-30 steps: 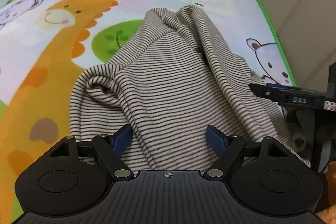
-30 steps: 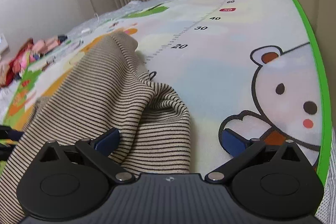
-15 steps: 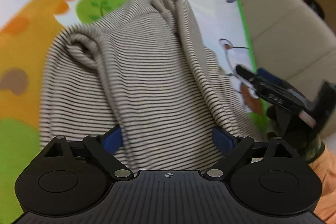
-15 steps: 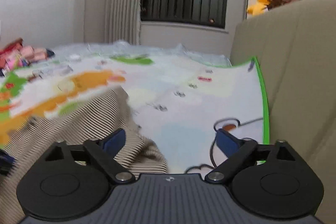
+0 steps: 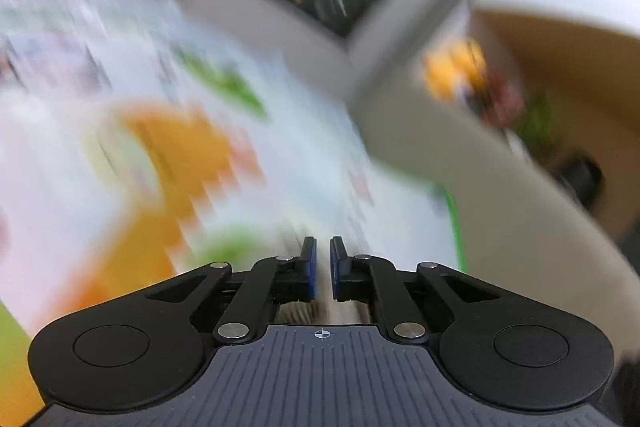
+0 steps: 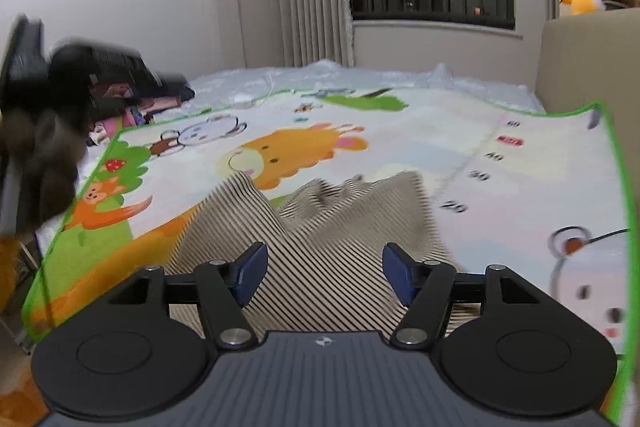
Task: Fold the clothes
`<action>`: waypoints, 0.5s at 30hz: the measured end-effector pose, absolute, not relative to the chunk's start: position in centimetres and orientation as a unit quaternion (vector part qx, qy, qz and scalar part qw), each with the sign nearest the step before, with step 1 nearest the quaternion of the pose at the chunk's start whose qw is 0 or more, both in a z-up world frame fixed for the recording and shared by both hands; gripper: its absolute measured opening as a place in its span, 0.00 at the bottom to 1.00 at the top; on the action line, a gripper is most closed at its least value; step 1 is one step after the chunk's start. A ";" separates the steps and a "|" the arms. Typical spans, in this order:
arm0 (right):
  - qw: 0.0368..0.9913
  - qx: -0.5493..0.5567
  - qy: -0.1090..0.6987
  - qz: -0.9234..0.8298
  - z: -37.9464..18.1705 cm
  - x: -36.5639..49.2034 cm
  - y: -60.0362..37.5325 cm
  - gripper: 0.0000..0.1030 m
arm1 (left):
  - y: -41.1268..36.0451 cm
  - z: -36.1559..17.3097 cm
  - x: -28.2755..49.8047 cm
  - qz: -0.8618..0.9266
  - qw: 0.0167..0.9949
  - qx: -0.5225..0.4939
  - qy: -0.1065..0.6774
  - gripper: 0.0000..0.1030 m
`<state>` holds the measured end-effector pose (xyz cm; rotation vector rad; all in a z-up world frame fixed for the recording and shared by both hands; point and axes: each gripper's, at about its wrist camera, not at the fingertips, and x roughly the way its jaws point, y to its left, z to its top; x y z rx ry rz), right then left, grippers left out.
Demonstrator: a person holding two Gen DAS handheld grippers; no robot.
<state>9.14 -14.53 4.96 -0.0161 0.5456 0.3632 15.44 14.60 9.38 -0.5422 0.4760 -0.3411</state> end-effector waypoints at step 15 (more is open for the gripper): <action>0.937 -0.063 0.310 0.149 2.8 7.8 -17.2 0.73 | 10.5 1.6 15.6 -0.314 0.826 -0.217 0.414 0.76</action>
